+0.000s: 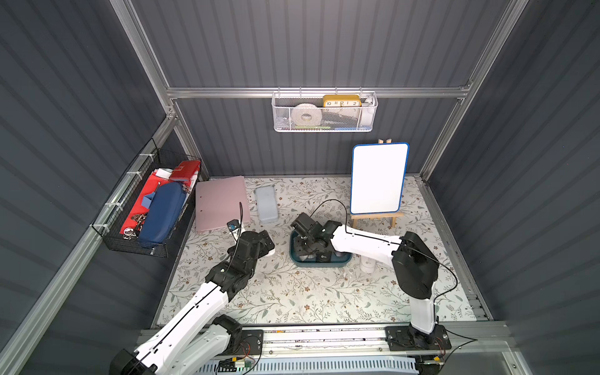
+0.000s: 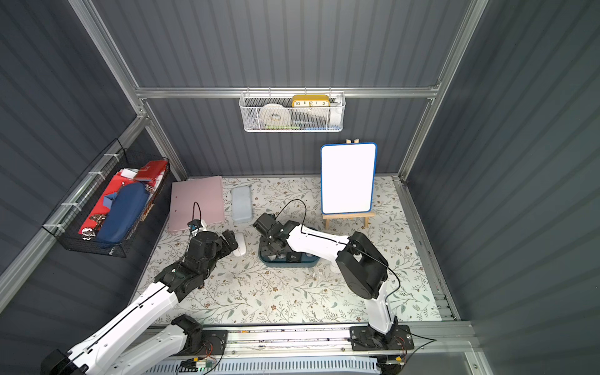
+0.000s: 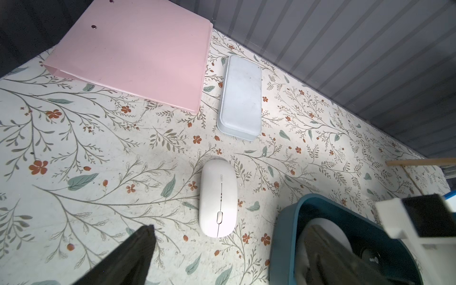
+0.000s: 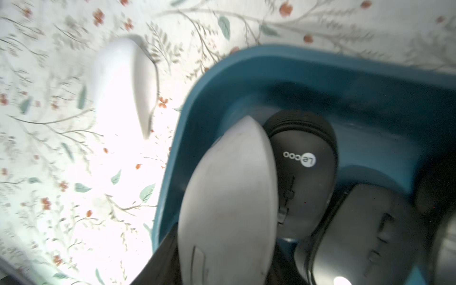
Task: Take out the mouse from the storage box
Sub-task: Pick up the mouse from the storage box.
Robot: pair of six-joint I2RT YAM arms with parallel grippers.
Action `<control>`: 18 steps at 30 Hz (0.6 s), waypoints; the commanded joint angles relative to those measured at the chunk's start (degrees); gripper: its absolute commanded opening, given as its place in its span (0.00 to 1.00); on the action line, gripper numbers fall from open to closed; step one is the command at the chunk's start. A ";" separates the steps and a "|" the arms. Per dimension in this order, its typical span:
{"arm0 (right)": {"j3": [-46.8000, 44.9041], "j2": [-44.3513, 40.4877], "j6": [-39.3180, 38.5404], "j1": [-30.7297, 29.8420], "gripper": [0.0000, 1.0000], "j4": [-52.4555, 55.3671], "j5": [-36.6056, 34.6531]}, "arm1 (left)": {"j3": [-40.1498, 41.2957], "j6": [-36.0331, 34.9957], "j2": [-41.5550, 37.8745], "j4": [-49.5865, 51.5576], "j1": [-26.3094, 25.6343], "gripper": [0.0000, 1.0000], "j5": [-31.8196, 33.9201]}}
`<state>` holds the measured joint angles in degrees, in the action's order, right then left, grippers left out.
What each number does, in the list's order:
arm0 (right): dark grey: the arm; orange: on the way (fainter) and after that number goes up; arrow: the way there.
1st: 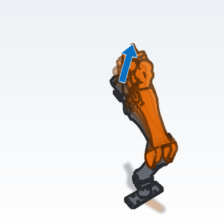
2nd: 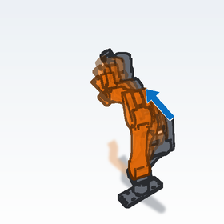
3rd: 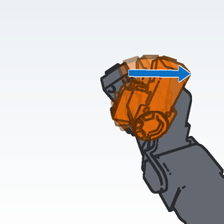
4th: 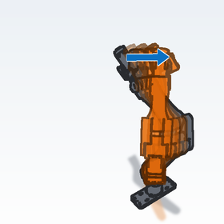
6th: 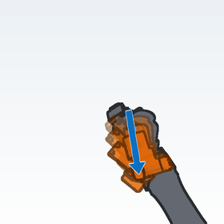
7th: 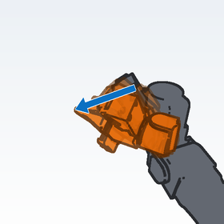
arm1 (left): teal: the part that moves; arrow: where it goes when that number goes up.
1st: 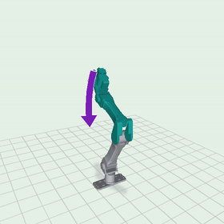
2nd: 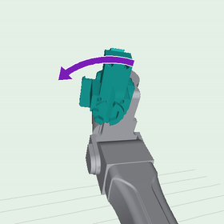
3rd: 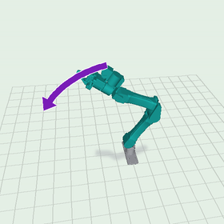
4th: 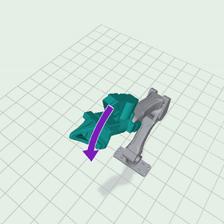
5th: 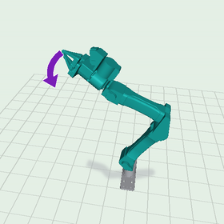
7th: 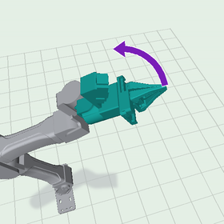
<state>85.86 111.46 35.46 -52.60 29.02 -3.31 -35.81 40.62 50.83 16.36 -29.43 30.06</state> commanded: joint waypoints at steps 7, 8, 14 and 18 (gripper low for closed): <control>-4.62 -8.80 0.43 1.49 0.44 1.12 -2.54 | -0.39 0.38 0.41 1.20 -0.01 0.99 -0.68; -5.51 -9.97 0.59 1.96 0.44 0.93 -2.46 | -0.48 0.31 0.46 1.22 -0.01 0.99 -0.81; -11.49 -18.07 0.75 5.90 0.44 1.10 -1.91 | -1.49 -0.06 1.53 0.32 -0.02 1.00 -2.53; -16.68 -23.59 0.92 9.91 0.44 1.07 -1.26 | -3.01 -1.00 3.73 -0.58 -0.10 0.99 -4.37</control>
<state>71.64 90.83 35.97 -44.77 29.39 -4.38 -36.58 40.47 53.52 16.29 -29.43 27.64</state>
